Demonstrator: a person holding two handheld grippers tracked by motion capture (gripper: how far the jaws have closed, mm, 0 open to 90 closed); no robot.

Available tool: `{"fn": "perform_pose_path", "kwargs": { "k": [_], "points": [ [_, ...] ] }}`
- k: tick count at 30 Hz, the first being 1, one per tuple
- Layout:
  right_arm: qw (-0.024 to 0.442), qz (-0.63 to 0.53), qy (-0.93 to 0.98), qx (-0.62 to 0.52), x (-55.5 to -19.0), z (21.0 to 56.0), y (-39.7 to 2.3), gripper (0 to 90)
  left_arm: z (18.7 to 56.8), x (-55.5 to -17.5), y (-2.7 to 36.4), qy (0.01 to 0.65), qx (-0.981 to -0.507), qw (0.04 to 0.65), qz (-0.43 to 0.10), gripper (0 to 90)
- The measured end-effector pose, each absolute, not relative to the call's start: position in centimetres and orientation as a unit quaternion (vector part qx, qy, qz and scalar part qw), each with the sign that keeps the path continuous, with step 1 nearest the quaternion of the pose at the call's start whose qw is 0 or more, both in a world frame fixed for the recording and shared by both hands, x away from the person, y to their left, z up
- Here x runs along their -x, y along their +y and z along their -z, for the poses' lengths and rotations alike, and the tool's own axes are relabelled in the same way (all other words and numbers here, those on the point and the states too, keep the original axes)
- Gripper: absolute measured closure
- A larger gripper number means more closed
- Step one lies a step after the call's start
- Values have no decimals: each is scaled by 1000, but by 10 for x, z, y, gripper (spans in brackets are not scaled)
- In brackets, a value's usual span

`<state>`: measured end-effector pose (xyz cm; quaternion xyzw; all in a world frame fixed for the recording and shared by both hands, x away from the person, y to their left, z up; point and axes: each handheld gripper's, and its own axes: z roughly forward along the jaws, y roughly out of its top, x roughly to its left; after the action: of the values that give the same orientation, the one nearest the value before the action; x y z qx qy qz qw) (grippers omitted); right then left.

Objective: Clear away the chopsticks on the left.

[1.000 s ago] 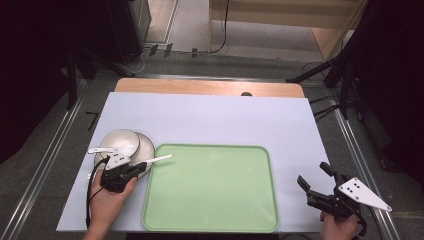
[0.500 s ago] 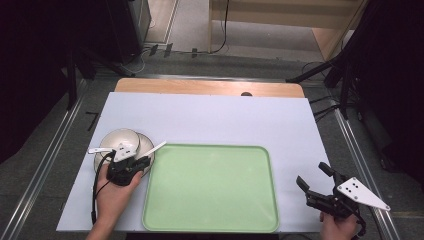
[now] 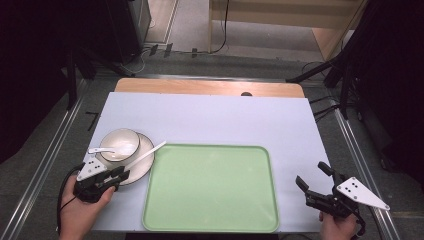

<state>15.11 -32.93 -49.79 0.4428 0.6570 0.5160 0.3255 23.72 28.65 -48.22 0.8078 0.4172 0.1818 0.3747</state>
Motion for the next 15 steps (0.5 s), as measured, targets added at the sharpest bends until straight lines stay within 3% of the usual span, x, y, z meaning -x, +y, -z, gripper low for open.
{"fn": "perform_pose_path", "kwargs": {
  "k": [15],
  "points": [
    [325, -517, 655, -446, -151, 499, -332, 129, 485, -239, 296, 423, -809, 361, -188, 774]
  ]
}}
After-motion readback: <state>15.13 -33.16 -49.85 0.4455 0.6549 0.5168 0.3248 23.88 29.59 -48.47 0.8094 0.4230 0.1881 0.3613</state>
